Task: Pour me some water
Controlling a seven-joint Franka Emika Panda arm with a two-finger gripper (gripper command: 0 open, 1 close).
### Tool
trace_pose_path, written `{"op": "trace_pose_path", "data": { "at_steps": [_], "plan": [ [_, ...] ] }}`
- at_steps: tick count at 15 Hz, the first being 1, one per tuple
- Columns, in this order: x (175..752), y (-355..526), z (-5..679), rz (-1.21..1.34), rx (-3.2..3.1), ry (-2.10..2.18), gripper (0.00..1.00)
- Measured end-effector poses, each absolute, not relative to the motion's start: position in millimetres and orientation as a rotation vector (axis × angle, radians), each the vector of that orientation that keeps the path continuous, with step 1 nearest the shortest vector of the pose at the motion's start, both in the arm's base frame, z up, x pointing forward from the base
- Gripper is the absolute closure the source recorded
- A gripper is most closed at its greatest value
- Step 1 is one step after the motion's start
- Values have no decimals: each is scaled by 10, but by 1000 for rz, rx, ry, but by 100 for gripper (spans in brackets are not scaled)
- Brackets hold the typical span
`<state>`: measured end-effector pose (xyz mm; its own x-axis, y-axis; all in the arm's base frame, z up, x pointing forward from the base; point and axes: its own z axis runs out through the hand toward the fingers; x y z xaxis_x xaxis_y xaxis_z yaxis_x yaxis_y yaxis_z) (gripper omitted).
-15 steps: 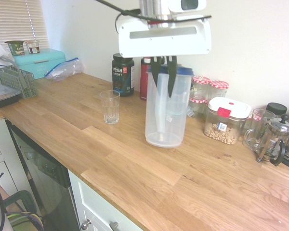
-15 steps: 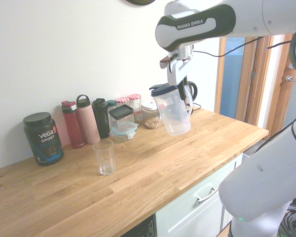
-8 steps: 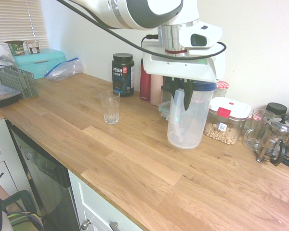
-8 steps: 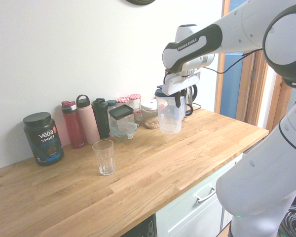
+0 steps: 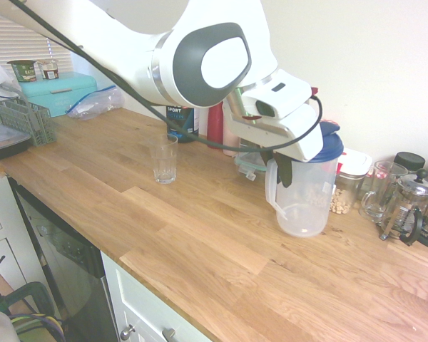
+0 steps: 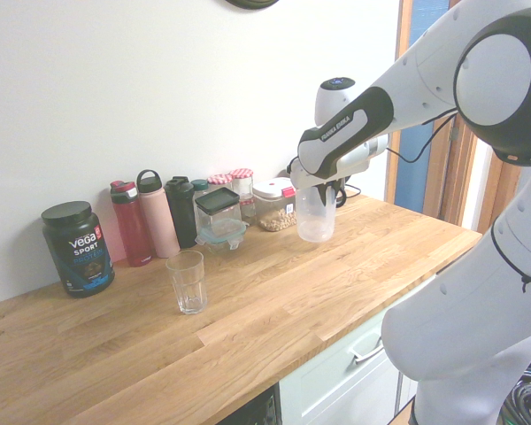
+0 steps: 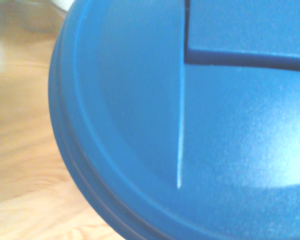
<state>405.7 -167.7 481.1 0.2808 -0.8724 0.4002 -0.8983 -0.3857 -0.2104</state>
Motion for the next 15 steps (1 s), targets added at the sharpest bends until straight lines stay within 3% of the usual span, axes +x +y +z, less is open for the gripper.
{"op": "trace_pose_path", "data": {
  "at_steps": [8,9,15],
  "plan": [
    [4002,-1665,4687,614,2466,-1785,100],
    [3994,-1671,4677,600,2466,-1797,0],
    [3956,-1706,4641,550,2469,-1809,0]
  ]
}}
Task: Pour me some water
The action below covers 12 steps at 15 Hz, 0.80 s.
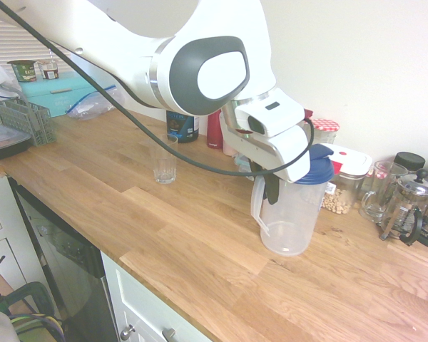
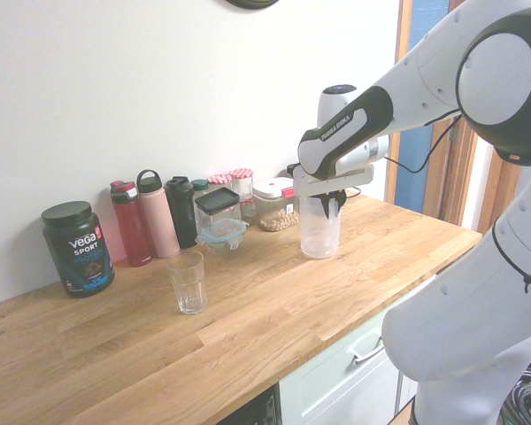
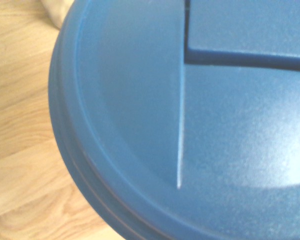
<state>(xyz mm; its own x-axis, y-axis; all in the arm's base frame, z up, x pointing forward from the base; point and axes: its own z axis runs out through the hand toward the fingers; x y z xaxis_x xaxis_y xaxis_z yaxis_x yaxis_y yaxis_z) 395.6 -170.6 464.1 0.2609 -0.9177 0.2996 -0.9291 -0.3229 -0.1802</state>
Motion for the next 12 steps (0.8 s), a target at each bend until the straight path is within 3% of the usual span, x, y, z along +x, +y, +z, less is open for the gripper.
{"op": "trace_pose_path", "data": {
  "at_steps": [12],
  "plan": [
    [3801,-1669,4810,509,2479,-1775,0]
  ]
}}
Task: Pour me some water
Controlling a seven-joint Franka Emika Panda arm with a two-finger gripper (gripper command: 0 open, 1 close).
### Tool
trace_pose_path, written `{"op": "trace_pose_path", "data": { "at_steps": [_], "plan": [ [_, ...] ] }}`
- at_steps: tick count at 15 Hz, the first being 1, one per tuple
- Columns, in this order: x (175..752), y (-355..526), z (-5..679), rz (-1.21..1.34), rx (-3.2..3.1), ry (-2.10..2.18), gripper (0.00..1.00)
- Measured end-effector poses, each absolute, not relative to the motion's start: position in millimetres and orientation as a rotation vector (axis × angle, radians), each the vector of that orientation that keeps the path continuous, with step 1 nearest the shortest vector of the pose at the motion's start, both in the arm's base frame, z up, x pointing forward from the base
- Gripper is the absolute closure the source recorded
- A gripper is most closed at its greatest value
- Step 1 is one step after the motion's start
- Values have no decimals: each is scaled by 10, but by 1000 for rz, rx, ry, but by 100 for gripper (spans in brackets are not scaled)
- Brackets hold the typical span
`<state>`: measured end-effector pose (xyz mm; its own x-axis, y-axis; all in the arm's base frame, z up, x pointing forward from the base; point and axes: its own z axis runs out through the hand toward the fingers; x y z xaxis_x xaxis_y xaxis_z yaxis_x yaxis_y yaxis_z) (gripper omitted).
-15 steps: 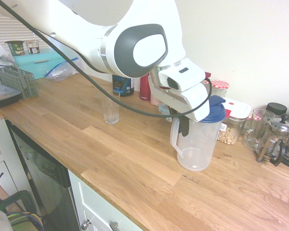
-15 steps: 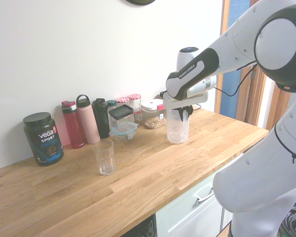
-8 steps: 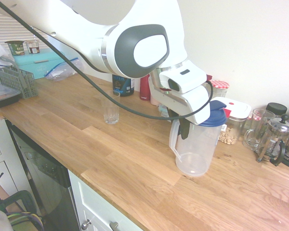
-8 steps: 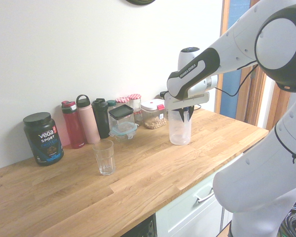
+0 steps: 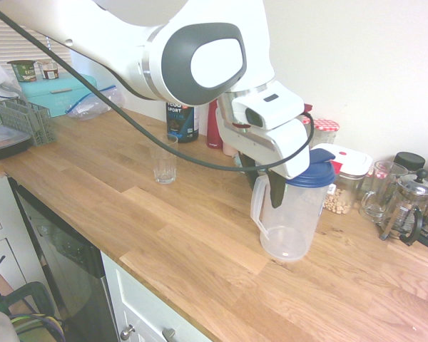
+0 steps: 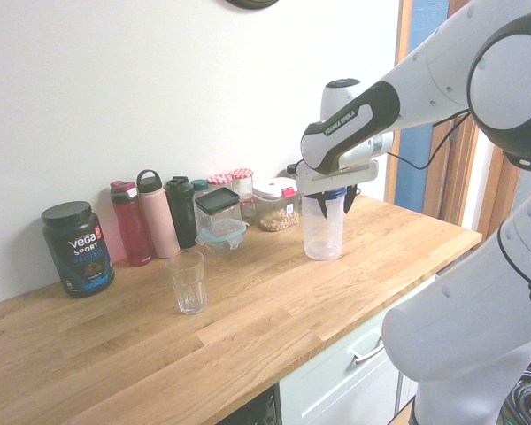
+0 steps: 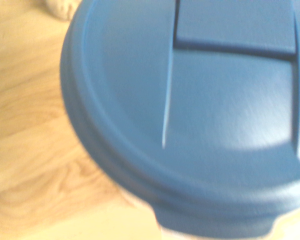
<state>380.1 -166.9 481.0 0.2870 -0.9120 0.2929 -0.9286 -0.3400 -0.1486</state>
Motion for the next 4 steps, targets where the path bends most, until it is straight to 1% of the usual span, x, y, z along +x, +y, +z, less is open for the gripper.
{"op": "trace_pose_path", "data": {
  "at_steps": [2,4],
  "plan": [
    [3689,-1628,4909,465,2501,-1746,0],
    [3525,-1535,5046,367,2564,-1701,0]
  ]
}}
